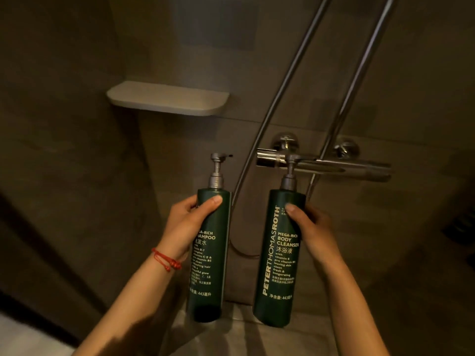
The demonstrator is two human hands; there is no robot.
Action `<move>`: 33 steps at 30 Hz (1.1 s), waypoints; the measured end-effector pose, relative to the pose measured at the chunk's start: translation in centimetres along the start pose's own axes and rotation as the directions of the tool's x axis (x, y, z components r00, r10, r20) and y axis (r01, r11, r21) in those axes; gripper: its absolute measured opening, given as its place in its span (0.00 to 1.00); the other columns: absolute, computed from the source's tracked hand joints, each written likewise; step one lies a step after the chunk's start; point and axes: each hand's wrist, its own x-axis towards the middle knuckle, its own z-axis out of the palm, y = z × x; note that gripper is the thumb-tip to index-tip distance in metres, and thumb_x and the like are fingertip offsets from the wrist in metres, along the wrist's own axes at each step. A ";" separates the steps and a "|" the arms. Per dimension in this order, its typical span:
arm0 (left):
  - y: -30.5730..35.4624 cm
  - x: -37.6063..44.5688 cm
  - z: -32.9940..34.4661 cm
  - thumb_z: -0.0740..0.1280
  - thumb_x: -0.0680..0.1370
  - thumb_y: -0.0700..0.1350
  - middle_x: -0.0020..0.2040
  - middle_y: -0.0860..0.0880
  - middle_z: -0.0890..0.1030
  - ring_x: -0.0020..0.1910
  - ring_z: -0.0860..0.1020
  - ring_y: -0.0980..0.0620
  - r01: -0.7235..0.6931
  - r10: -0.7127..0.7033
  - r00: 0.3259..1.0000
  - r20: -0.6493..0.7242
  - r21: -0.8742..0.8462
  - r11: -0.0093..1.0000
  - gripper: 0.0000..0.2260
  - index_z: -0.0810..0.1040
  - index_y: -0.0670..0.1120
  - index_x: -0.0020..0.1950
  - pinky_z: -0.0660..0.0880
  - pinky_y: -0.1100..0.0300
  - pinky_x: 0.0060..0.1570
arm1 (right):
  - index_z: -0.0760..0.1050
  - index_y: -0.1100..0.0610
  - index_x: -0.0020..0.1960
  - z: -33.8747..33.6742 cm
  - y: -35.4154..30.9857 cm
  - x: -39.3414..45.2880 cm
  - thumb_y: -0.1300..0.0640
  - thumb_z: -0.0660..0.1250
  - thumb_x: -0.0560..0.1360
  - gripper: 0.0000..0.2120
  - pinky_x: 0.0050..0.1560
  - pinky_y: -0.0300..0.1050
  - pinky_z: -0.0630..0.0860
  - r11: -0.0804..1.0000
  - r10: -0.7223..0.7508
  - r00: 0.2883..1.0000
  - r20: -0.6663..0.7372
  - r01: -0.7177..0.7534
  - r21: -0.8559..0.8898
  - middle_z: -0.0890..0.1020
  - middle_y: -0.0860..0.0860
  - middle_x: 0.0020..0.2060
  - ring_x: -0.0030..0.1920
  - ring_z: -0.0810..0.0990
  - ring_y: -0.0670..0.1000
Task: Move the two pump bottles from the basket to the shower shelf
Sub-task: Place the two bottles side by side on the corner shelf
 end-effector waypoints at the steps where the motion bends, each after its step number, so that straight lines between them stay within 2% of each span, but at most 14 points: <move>1: 0.4 -0.1 -0.3 0.69 0.64 0.50 0.25 0.52 0.81 0.26 0.78 0.56 -0.014 0.015 1.000 -0.027 0.010 1.000 0.08 0.79 0.46 0.36 0.74 0.67 0.25 | 0.77 0.50 0.42 0.4 -0.2 0.5 0.45 0.70 0.61 0.12 0.28 0.29 0.73 1.000 -0.009 0.999 0.031 0.009 -0.001 0.84 0.39 0.30 0.32 0.81 0.40; 3: 1.3 -0.4 -0.8 0.69 0.64 0.50 0.26 0.53 0.81 0.27 0.78 0.56 -0.041 0.042 0.997 -0.070 0.020 0.999 0.08 0.79 0.47 0.37 0.74 0.67 0.26 | 0.77 0.50 0.40 1.3 -0.7 1.6 0.47 0.72 0.61 0.11 0.29 0.29 0.73 0.999 -0.032 0.996 0.082 0.031 0.012 0.84 0.39 0.30 0.32 0.82 0.40; 7: 3.5 -0.2 -2.1 0.69 0.62 0.53 0.26 0.52 0.82 0.27 0.79 0.56 -0.098 0.099 0.989 -0.108 0.017 0.995 0.10 0.79 0.48 0.36 0.74 0.66 0.25 | 0.78 0.51 0.40 3.6 -1.8 3.1 0.45 0.67 0.62 0.12 0.29 0.29 0.73 0.994 -0.098 0.984 0.146 0.091 0.056 0.84 0.40 0.31 0.33 0.82 0.41; 10: 5.6 0.7 -3.2 0.69 0.61 0.53 0.27 0.52 0.82 0.27 0.79 0.56 -0.166 0.167 0.978 -0.122 0.021 0.986 0.09 0.79 0.49 0.34 0.74 0.66 0.25 | 0.79 0.50 0.39 5.5 -3.3 4.4 0.47 0.66 0.64 0.08 0.29 0.29 0.73 0.988 -0.139 0.976 0.168 0.126 0.089 0.84 0.40 0.31 0.32 0.82 0.41; 17: 10.7 4.4 -6.2 0.70 0.59 0.57 0.28 0.53 0.82 0.28 0.80 0.56 -0.290 0.294 0.951 -0.099 0.057 0.955 0.12 0.80 0.50 0.33 0.74 0.66 0.26 | 0.79 0.49 0.36 9.3 -8.2 8.0 0.46 0.66 0.64 0.07 0.29 0.29 0.73 0.958 -0.286 0.946 0.151 0.277 0.077 0.84 0.40 0.30 0.31 0.81 0.41; 24: 14.3 8.4 -8.4 0.70 0.59 0.57 0.29 0.53 0.83 0.30 0.80 0.56 -0.375 0.379 0.923 -0.063 0.065 0.925 0.15 0.79 0.49 0.37 0.75 0.66 0.27 | 0.77 0.51 0.41 11.8 -11.6 11.1 0.44 0.65 0.65 0.11 0.28 0.28 0.72 0.921 -0.387 0.915 0.115 0.380 0.082 0.83 0.39 0.30 0.31 0.81 0.39; 28: 16.5 10.5 -8.8 0.70 0.57 0.58 0.27 0.53 0.82 0.28 0.80 0.55 -0.410 0.412 0.909 -0.057 0.049 0.911 0.16 0.78 0.48 0.36 0.76 0.65 0.27 | 0.77 0.51 0.40 12.6 -14.0 13.0 0.45 0.69 0.65 0.10 0.28 0.28 0.72 0.891 -0.454 0.881 0.130 0.446 0.087 0.83 0.39 0.30 0.31 0.81 0.40; 33: 19.2 13.3 -8.6 0.70 0.56 0.59 0.27 0.53 0.82 0.29 0.80 0.55 -0.445 0.448 0.892 -0.056 0.057 0.894 0.18 0.78 0.48 0.37 0.77 0.64 0.29 | 0.75 0.51 0.40 13.3 -17.2 15.9 0.44 0.64 0.64 0.11 0.28 0.28 0.72 0.853 -0.522 0.840 0.148 0.511 0.109 0.83 0.39 0.29 0.30 0.80 0.39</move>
